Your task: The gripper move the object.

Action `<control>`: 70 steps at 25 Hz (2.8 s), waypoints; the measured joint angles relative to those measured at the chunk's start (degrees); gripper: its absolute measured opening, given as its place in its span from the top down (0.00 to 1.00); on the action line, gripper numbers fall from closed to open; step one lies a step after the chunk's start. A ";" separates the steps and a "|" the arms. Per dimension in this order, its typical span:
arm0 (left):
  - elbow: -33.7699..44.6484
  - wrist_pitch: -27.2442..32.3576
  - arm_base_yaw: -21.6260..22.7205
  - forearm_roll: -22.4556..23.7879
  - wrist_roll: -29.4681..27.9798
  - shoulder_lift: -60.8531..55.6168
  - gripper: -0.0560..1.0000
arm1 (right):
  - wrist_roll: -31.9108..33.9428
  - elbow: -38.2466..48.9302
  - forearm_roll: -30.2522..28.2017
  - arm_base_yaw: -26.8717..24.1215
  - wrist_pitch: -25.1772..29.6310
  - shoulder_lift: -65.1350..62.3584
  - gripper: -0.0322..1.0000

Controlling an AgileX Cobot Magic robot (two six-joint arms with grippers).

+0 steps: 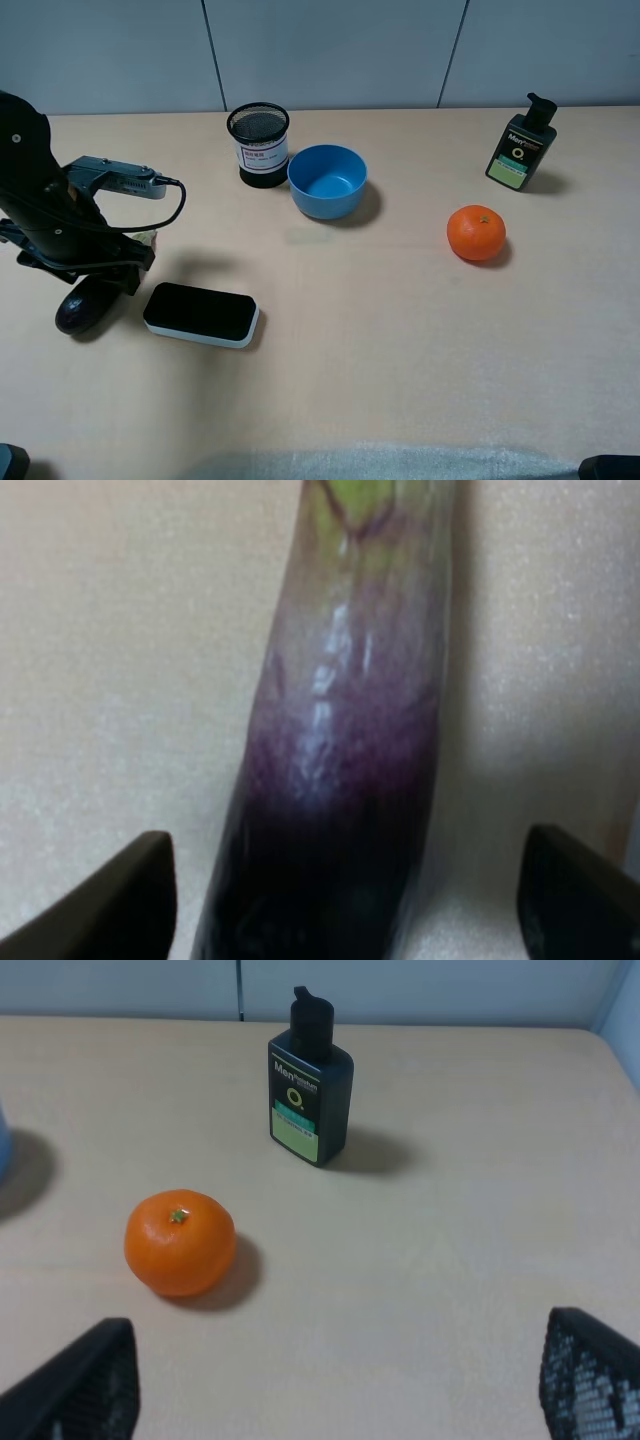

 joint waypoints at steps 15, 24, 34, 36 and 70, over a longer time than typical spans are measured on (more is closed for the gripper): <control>0.00 3.78 0.00 0.00 -0.83 -3.79 0.21 | 0.00 0.00 0.00 0.00 0.00 0.00 0.38; -0.90 11.14 0.00 0.00 -0.83 -24.89 0.21 | 0.00 0.00 0.00 0.00 0.00 0.00 0.38; -1.69 24.56 2.63 0.12 -0.10 -46.73 0.21 | 0.00 0.00 0.00 0.00 0.00 0.00 0.38; -1.69 26.95 4.43 0.12 1.61 -51.30 0.21 | 0.00 0.00 0.00 0.00 0.00 0.00 0.38; 4.73 37.54 10.04 -6.57 15.19 -90.45 0.21 | 0.00 0.00 0.00 0.00 0.00 0.00 0.38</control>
